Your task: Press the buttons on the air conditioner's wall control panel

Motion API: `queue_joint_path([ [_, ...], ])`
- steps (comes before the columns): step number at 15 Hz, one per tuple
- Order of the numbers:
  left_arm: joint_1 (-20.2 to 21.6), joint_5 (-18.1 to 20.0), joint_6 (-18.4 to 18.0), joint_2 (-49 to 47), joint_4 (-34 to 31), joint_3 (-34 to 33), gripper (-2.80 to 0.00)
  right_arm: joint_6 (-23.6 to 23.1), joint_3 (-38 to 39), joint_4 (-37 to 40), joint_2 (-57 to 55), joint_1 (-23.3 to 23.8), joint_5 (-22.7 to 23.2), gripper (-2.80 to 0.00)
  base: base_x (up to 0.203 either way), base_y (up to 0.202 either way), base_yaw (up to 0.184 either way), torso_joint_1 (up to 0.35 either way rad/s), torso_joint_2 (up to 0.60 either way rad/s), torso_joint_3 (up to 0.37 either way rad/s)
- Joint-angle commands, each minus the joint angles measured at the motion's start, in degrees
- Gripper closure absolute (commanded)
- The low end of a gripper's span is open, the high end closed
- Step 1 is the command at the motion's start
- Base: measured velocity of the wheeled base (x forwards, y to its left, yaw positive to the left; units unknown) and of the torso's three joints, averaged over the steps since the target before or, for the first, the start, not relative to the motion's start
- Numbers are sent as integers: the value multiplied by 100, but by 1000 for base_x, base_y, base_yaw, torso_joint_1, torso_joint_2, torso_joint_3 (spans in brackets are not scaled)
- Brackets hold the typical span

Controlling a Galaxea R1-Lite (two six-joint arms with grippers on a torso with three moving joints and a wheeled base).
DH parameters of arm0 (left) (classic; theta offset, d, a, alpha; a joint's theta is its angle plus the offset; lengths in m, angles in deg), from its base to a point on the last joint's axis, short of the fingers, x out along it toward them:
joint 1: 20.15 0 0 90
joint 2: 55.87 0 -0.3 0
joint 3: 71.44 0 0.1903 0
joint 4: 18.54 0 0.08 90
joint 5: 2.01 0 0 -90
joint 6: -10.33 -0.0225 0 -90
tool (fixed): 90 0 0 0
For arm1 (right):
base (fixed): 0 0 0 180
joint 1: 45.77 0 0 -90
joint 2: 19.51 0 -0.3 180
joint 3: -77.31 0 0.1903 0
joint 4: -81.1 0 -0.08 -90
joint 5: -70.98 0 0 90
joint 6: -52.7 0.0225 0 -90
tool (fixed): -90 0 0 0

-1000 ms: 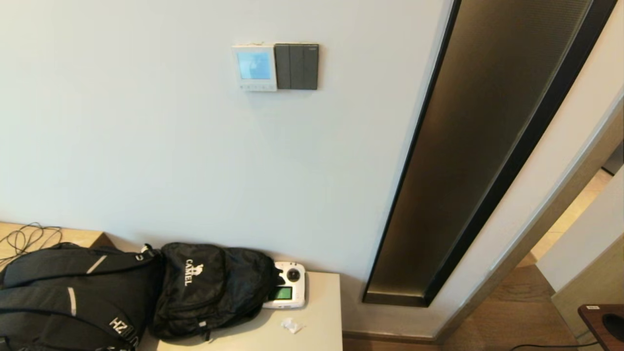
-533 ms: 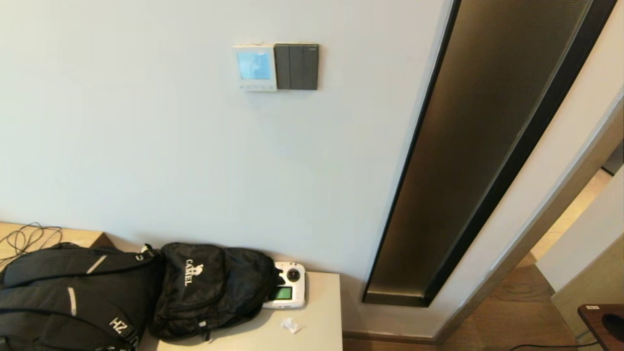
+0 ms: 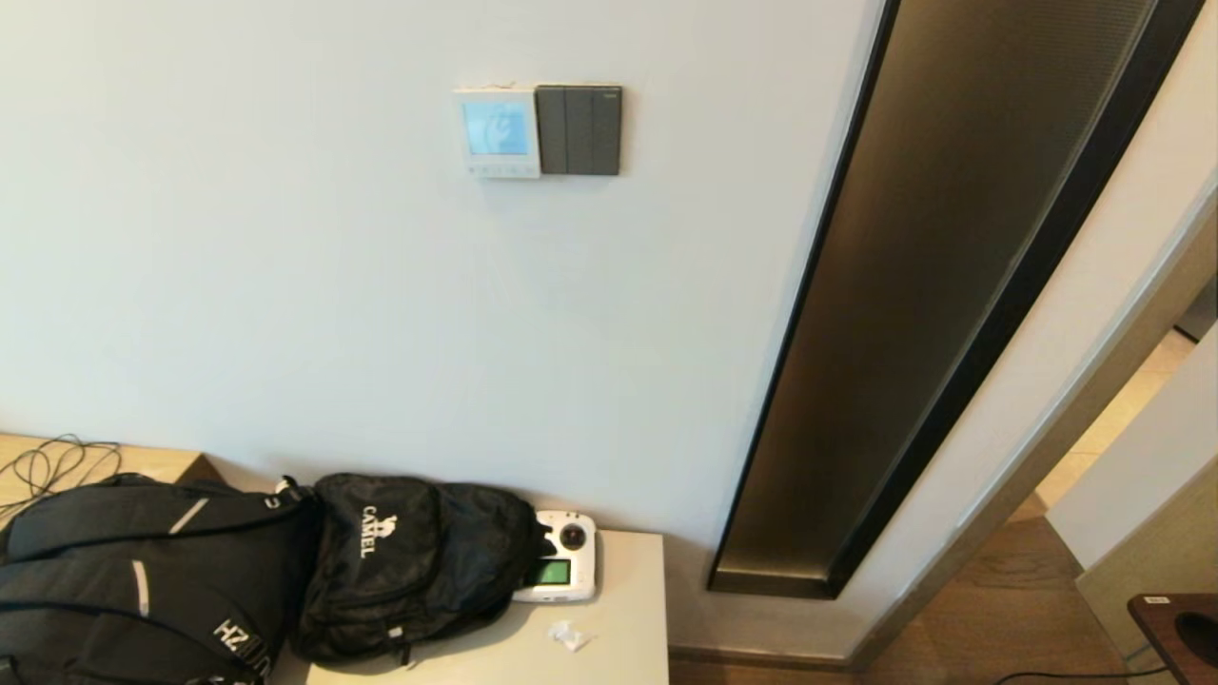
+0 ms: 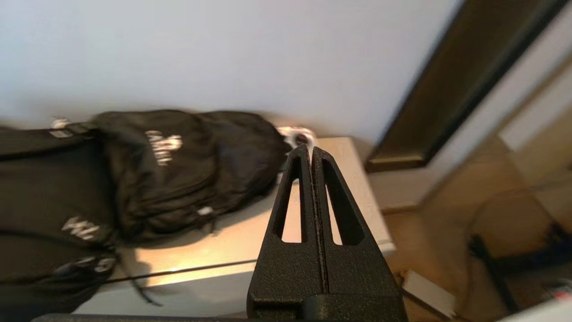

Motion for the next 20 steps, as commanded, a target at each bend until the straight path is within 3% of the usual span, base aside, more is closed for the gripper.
queue_joint_path([
  [1,-43,-610,-37,-12,0,-2,0,-5,9,-2,-8,0,3,0,0,0,0,0,0,0],
  [3,-47,-1474,-282,-8,-17,-52,0,-5,9,-2,-8,0,3,0,0,0,0,0,0,0],
  [6,-14,-1751,-322,21,-83,-47,0,-5,9,-2,-8,0,3,0,0,0,0,0,0,0],
  [7,166,-1836,-317,121,-147,-16,0,-5,9,-2,-8,0,3,0,0,0,0,0,0,0],
  [9,305,-1831,-309,498,-555,85,0,-5,9,-2,-8,0,3,0,0,0,0,0,0,0],
  [12,329,-1514,-298,1186,-1270,238,0,-5,9,-2,-8,0,3,0,0,0,0,0,0,0],
  [20,326,-1441,-591,1548,-1084,70,0,-5,9,-2,-8,0,7,0,0,0,0,0,0,0],
])
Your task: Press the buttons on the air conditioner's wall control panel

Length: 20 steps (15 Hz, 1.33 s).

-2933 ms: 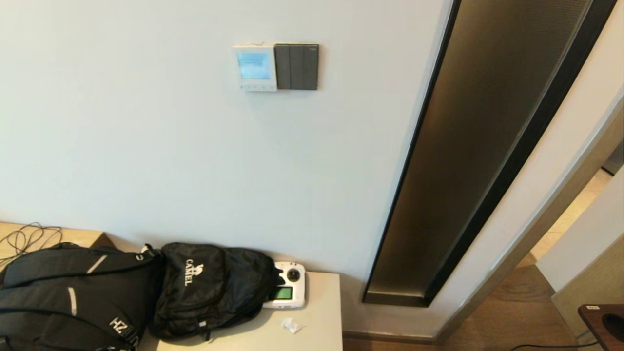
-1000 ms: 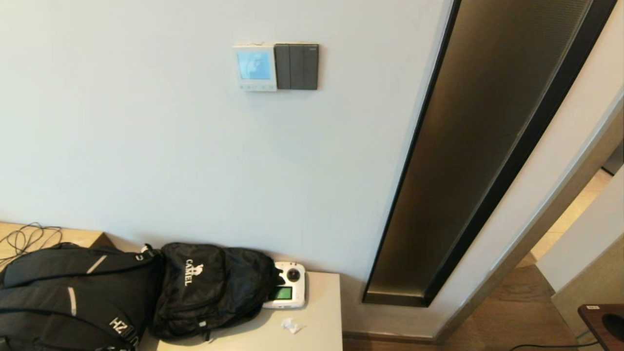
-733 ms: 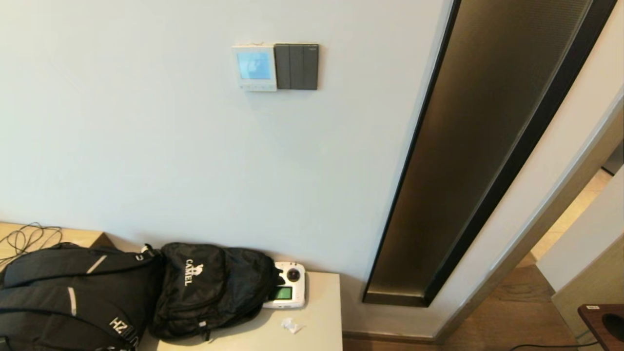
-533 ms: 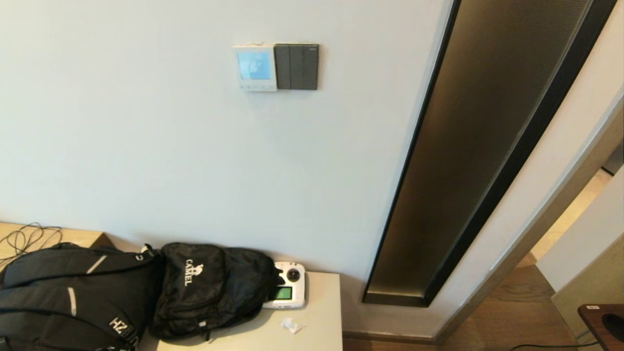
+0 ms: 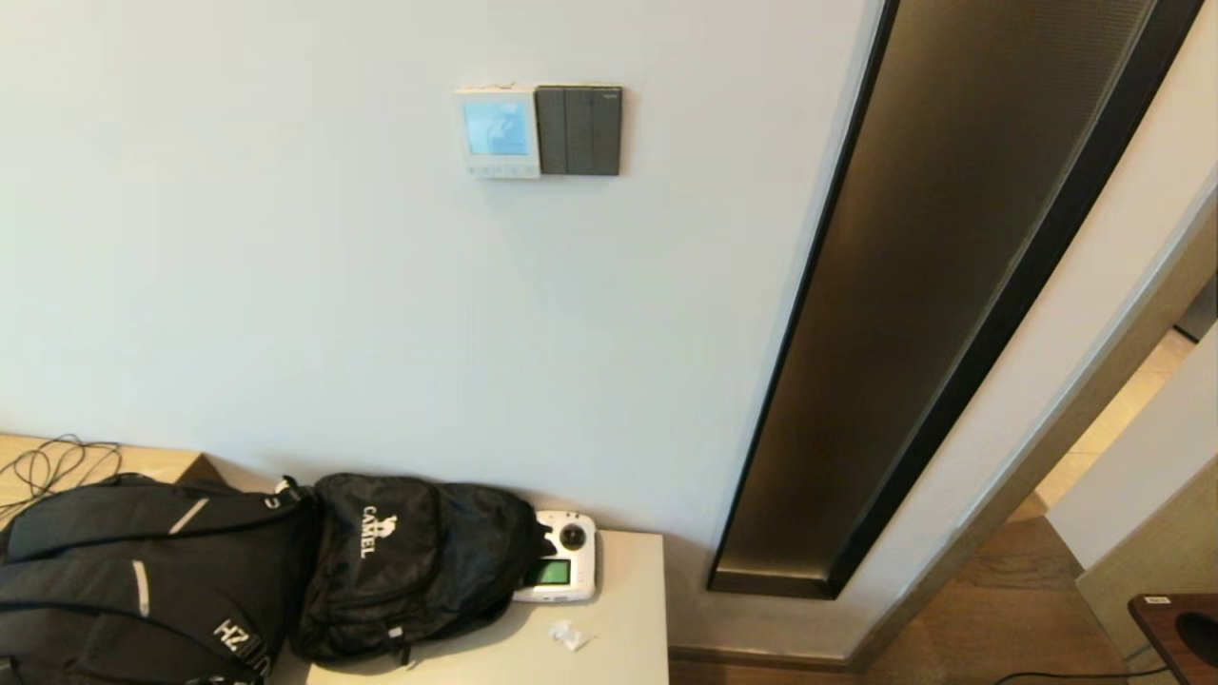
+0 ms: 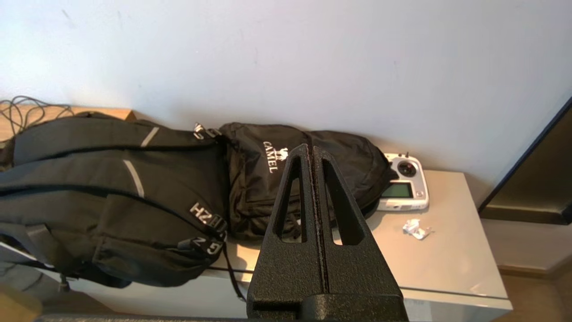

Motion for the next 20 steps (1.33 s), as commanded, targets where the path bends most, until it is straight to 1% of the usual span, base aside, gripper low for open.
queue_joint_path([
  [1,0,-4,17,25,-20,-17,0,-3,9,-2,-6,0,6,0,0,0,0,0,0,0],
  [4,0,22,61,25,12,-26,0,-9,9,-2,-6,0,6,0,0,0,0,0,0,0],
  [7,0,22,245,25,200,-70,0,-3,9,-2,-6,-4,9,0,0,0,0,0,0,0],
  [20,0,14,308,25,261,-87,0,6,9,-2,-14,0,9,0,0,0,0,0,0,0],
])
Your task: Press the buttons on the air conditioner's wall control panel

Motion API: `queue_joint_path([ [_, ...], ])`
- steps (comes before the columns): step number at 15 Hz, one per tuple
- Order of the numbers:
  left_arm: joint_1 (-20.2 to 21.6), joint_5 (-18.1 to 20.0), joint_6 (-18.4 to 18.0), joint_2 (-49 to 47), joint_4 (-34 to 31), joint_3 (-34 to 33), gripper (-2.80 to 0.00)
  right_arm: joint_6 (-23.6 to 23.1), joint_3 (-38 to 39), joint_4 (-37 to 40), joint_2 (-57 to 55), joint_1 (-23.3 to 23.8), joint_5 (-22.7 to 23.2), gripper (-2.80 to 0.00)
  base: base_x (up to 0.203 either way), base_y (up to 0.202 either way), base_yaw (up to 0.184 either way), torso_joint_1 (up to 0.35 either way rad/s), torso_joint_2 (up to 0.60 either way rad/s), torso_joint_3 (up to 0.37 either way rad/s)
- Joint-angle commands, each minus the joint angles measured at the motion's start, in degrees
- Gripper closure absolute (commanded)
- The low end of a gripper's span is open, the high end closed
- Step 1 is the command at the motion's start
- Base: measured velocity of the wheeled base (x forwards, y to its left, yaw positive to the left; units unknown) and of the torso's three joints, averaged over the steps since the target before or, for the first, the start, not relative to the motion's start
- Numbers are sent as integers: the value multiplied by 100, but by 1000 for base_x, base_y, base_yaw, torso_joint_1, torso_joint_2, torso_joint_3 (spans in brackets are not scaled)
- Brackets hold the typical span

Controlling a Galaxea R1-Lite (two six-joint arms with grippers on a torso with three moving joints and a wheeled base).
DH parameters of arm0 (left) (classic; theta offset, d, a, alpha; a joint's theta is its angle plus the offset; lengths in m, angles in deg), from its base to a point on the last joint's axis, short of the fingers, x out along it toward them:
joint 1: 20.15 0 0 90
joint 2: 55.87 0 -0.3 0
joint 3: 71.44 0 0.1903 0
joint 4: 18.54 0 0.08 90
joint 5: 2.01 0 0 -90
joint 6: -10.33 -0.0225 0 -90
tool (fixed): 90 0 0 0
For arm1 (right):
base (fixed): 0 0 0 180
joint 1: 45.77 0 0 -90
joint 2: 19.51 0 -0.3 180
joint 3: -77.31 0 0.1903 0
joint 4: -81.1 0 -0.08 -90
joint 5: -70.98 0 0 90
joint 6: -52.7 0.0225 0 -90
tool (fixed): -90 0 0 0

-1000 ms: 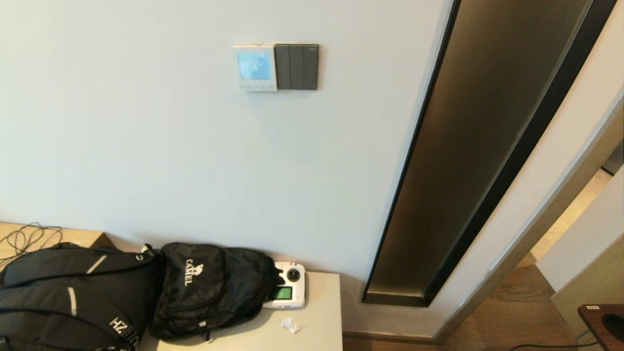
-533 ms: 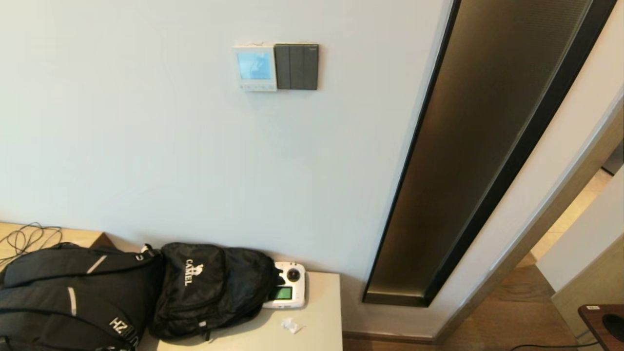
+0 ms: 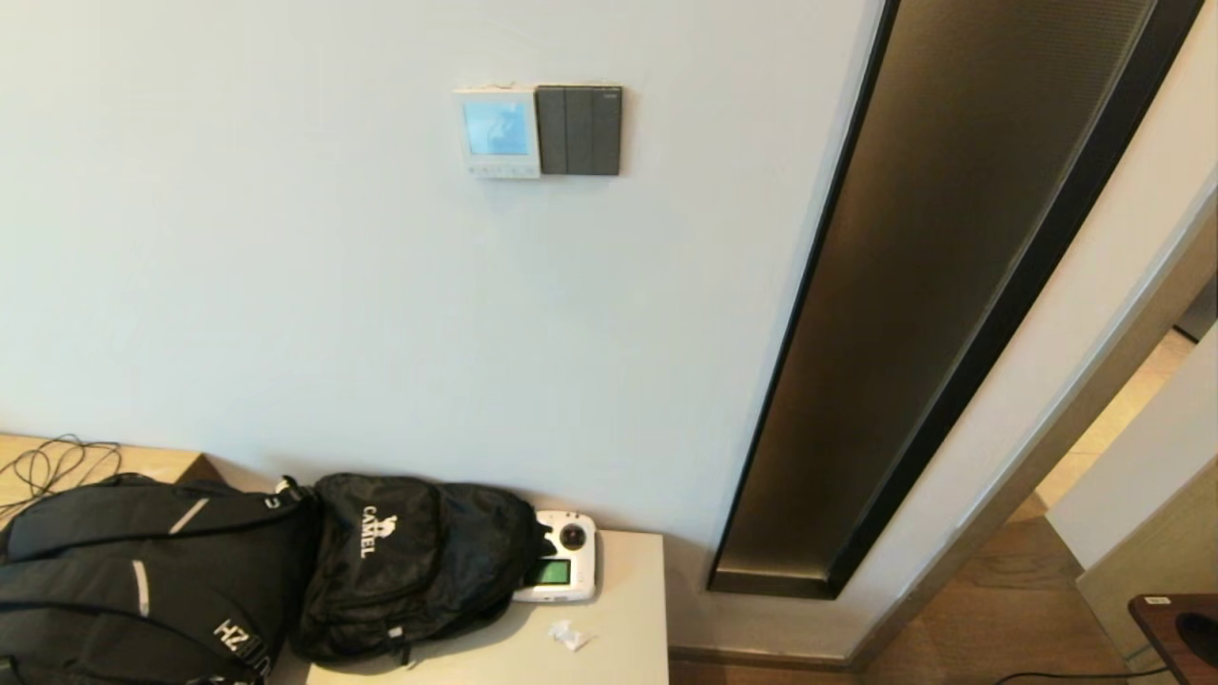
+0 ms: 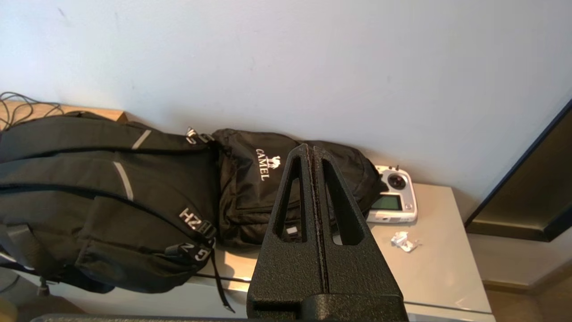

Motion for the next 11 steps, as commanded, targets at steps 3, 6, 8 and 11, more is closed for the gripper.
queue_joint_path([
  [3,0,-4,2,2,0,2,0,-3,9,-2,-4,0,2,0,0,0,0,0,0,0],
  [6,0,-4,2,2,0,2,0,-3,9,-1,-13,0,2,0,0,0,0,0,0,0],
  [8,0,-4,2,2,0,2,0,-3,9,-2,-12,0,2,0,0,0,0,0,0,0],
  [11,0,-4,2,2,0,2,0,-3,9,-2,-12,0,2,0,0,0,0,0,0,0],
])
